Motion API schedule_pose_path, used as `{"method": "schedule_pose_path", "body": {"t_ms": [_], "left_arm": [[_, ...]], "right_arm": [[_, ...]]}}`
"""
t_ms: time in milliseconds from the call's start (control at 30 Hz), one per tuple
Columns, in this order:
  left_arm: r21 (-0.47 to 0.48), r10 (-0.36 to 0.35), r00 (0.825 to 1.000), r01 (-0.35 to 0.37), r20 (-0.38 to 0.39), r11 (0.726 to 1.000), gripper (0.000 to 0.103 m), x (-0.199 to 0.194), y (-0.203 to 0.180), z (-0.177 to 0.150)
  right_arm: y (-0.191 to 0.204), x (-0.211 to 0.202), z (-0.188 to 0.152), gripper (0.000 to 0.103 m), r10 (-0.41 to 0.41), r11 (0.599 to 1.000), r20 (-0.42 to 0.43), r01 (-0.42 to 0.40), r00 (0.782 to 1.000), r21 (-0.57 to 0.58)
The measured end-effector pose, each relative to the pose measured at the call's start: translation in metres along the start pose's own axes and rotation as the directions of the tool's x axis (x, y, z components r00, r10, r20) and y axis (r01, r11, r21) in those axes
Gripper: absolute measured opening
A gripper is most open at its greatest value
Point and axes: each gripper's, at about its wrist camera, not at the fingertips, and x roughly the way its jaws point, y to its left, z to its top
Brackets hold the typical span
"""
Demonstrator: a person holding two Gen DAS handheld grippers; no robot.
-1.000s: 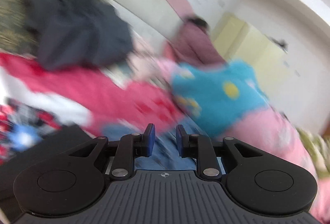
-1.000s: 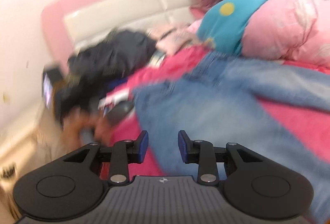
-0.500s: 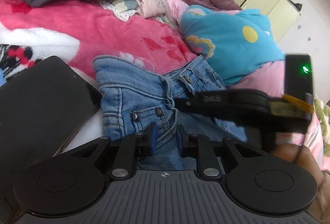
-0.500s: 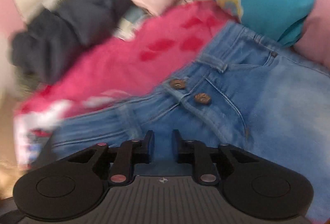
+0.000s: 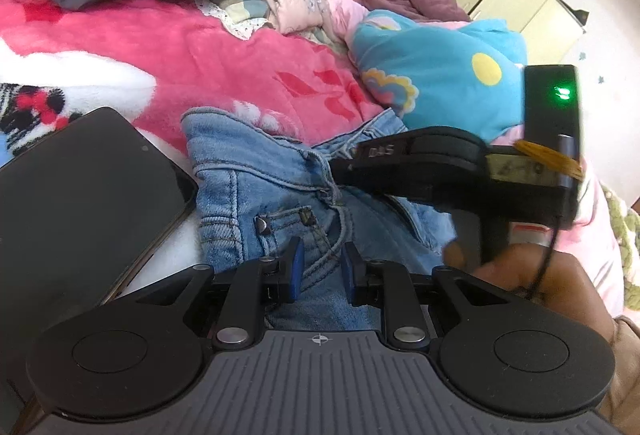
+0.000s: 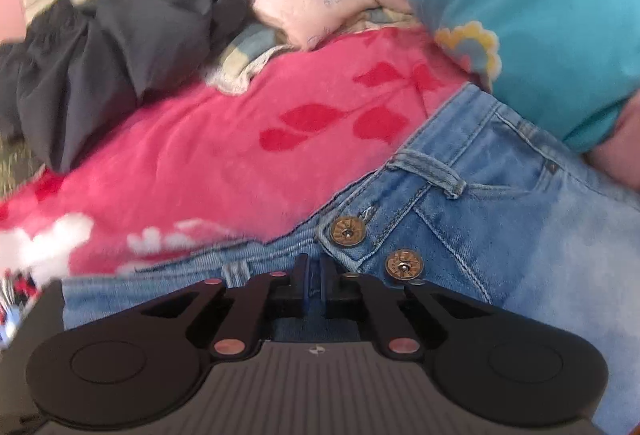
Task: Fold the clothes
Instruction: 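Hold the jeans waistband with both grippers and pull it flat along the bed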
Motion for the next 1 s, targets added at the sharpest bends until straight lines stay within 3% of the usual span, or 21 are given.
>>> {"method": "schedule_pose_path", "body": {"t_ms": [167,300,500,600,733,867,1000], "left_arm": [[-0.032,-0.014,1.000,0.014,-0.007,0.999,0.021,-0.002,0.006,0.002],[-0.028,-0.008,1.000,0.007,-0.012,1.000,0.021,0.002,0.005,0.003],[0.011,0.001,1.000,-0.001,-0.005,1.000,0.021,0.002,0.001,0.001],[0.035,0.013,1.000,-0.013,0.001,0.999,0.021,-0.001,-0.001,-0.001],[0.042,0.018,1.000,-0.018,-0.001,0.999,0.021,-0.002,-0.001,-0.001],[0.048,0.029,1.000,-0.029,-0.005,0.998,0.021,0.002,-0.004,0.000],[0.089,0.057,0.998,-0.056,-0.007,0.994,0.021,0.005,-0.008,-0.002]], "right_arm": [[-0.003,-0.028,-0.002,0.004,0.046,0.997,-0.035,-0.044,0.998,0.057],[0.010,-0.018,-0.010,0.005,0.025,0.999,-0.111,-0.028,0.994,-0.020],[0.001,0.014,-0.001,0.000,0.031,0.994,-0.034,-0.027,0.999,0.107],[0.006,0.005,-0.004,0.000,0.012,0.998,-0.005,-0.012,1.000,0.067],[0.002,-0.030,-0.001,0.000,0.050,0.997,-0.008,-0.049,0.999,0.063],[0.016,-0.050,-0.004,0.001,0.137,0.990,-0.072,-0.140,0.988,-0.034],[0.029,-0.008,-0.007,0.000,0.106,0.991,-0.160,-0.117,0.981,-0.063]]}}
